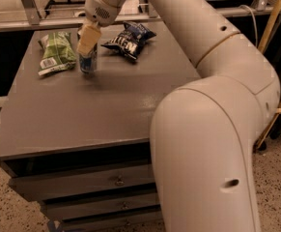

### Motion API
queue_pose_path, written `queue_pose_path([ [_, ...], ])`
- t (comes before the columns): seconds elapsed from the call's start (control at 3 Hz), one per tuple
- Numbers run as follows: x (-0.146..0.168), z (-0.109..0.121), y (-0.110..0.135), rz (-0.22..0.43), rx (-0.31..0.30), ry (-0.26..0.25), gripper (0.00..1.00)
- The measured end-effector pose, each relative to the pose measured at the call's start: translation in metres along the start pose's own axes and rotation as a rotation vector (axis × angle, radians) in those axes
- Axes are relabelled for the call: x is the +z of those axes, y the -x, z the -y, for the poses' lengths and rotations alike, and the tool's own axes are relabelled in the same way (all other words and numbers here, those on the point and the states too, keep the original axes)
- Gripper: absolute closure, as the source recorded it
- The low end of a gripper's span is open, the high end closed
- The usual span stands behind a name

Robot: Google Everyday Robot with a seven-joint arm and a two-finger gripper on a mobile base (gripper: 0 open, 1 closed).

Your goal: Move redbull can near green jalapeno chip bag

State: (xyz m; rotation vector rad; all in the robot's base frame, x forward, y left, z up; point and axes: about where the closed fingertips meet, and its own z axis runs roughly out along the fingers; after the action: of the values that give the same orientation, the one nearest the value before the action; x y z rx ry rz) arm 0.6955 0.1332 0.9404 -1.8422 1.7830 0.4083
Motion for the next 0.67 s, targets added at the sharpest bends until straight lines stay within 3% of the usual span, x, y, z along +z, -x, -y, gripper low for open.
queue_pose_path([
  [0.67, 0.0073, 0.0019, 0.0021, 0.004, -0.001, 0.004, 0.35],
])
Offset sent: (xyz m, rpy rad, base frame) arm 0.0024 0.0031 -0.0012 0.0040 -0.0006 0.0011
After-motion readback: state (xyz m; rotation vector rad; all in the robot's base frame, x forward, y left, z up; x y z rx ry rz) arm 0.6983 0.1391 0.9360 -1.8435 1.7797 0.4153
